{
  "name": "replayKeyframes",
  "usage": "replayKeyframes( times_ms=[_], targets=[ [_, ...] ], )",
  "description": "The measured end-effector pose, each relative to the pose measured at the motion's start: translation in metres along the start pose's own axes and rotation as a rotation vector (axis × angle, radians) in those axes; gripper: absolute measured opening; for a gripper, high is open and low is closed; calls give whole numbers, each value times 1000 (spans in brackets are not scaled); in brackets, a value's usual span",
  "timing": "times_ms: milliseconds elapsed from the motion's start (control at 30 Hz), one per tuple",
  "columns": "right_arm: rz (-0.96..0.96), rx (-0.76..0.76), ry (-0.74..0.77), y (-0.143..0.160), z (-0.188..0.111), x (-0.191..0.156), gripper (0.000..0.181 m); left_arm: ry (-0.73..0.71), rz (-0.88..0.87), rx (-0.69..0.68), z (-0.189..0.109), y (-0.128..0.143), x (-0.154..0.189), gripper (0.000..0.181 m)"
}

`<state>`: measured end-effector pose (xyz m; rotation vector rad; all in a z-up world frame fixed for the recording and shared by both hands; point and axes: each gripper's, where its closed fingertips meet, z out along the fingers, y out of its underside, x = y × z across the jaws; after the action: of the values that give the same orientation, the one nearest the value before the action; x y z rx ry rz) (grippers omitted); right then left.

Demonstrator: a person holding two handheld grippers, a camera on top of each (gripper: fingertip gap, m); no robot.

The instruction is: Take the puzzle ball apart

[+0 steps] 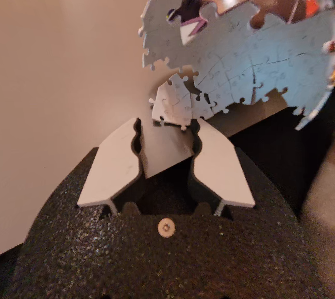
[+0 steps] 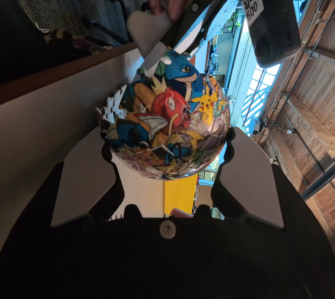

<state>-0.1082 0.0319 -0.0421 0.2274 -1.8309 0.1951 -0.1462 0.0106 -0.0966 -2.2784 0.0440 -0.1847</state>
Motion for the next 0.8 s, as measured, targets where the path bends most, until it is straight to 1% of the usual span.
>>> replayKeyframes(
  times_ms=[33,200,333,433,533,667,800],
  targets=[
    [1,0,0,0,0,0,123,-18,15,-7,1,1,0,51],
    [-1,-1,1,0,0,0,123,-4,-2,-10,1,0,2,49],
    [-2,-1,1,-1,0,0,123,0,56,-22,-6,3,4,46],
    [-2,-2,1,-1,-1,0,123,17,85,-51,1,6,11,46],
    [-3,-2,1,-1,-1,0,123,-15,114,-68,5,6,10,44],
    [-1,-2,1,-1,-1,0,123,-32,108,-69,8,4,10,45],
    [-3,-2,0,-1,-1,-1,123,-38,144,-68,11,2,10,46]
  ],
)
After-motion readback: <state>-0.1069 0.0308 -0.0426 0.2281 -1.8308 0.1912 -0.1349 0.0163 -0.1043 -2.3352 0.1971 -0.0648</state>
